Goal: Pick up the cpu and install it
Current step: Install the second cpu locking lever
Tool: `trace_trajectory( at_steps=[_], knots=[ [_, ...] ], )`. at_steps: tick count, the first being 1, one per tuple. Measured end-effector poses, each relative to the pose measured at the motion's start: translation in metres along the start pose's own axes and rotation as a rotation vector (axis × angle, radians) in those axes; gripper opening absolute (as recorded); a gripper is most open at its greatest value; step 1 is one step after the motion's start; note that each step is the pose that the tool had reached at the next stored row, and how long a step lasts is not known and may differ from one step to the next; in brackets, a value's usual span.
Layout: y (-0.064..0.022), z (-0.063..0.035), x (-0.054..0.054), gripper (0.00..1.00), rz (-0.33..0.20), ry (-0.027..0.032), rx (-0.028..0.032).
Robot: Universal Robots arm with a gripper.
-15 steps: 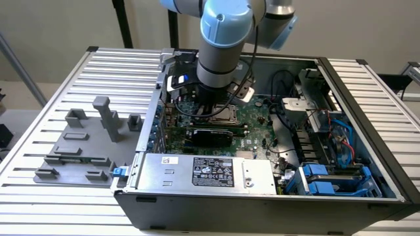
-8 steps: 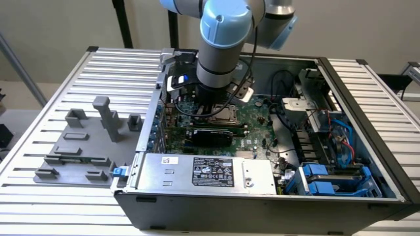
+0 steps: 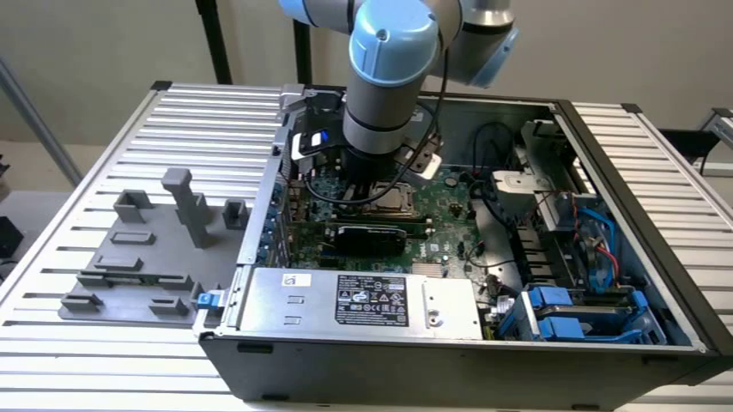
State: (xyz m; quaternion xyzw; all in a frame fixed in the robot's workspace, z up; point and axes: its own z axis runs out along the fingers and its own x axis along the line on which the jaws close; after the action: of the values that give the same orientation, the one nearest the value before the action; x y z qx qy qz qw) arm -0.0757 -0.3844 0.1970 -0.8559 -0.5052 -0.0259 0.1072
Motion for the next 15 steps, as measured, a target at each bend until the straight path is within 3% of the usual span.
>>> trace_trajectory(
  at_steps=[15],
  knots=[
    [-0.0017,-0.0108,0.002,0.11,0.002,-0.0037,0.0037]
  ],
)
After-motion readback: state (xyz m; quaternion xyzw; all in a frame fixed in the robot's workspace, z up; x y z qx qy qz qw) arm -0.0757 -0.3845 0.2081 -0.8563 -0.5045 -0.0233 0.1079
